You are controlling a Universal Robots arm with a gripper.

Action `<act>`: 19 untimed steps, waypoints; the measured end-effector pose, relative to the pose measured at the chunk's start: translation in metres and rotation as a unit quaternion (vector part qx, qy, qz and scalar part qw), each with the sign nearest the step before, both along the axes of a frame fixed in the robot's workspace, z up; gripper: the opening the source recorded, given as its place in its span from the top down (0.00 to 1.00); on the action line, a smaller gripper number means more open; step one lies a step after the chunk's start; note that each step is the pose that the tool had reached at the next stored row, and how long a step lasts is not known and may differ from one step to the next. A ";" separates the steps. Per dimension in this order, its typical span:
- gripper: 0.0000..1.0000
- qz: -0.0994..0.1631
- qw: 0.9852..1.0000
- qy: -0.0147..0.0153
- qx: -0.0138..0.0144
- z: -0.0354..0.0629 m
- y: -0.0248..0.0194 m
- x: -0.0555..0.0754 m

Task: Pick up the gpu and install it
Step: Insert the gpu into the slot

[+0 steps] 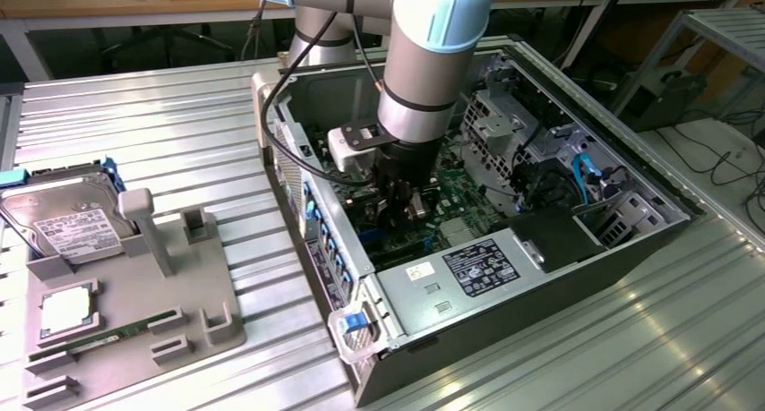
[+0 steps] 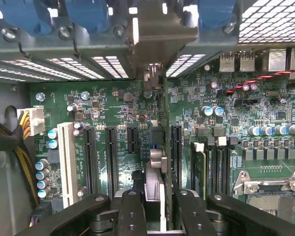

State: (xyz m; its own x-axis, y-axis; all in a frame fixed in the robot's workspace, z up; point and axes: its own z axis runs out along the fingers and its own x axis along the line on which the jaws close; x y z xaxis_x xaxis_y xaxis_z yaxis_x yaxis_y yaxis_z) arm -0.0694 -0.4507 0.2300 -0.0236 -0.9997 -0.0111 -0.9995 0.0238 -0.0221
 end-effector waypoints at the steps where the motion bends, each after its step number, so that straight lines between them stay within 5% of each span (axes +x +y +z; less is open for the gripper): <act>1: 0.72 0.000 1.000 0.000 0.000 0.0001 -0.0002 0.000; 19: 0.72 0.000 1.000 0.000 0.001 -0.0052 -0.0008 0.000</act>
